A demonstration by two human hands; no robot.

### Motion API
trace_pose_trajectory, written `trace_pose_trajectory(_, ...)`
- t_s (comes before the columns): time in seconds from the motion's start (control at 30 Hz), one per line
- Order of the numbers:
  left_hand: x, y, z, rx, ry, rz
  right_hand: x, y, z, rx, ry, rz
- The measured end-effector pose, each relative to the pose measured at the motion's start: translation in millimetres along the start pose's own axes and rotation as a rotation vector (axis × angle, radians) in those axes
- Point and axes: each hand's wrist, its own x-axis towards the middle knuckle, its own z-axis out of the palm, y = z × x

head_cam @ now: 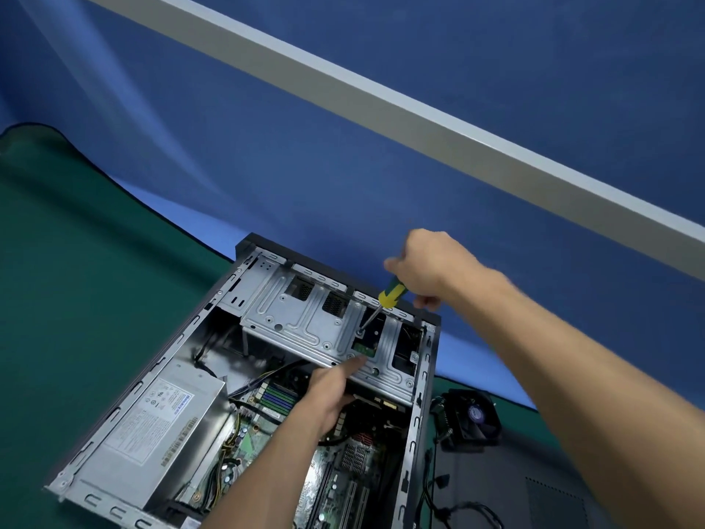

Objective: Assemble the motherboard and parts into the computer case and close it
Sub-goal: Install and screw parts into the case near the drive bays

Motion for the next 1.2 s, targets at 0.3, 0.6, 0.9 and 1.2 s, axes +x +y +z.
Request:
trace_pose_trajectory(0.3,0.1,2.3,-0.4,-0.012,-0.001,0.041,-5.8,-1.6,3.3,0.029,0.084,0.002)
trace_pose_trajectory(0.6,-6.4,4.8,-0.5,-0.012,-0.028,0.042,-9.5,-7.1,9.3,0.069,0.02,-0.023)
trace_pose_trajectory(0.9,-7.0,7.4,-0.3,0.005,-0.016,0.025,-18.0,2.2,9.7,-0.05,-0.005,-0.101)
trace_pose_trajectory(1.2,-9.3,10.1,2.6,0.0,0.006,0.003,-20.1,4.6,15.1,-0.058,0.139,-0.025)
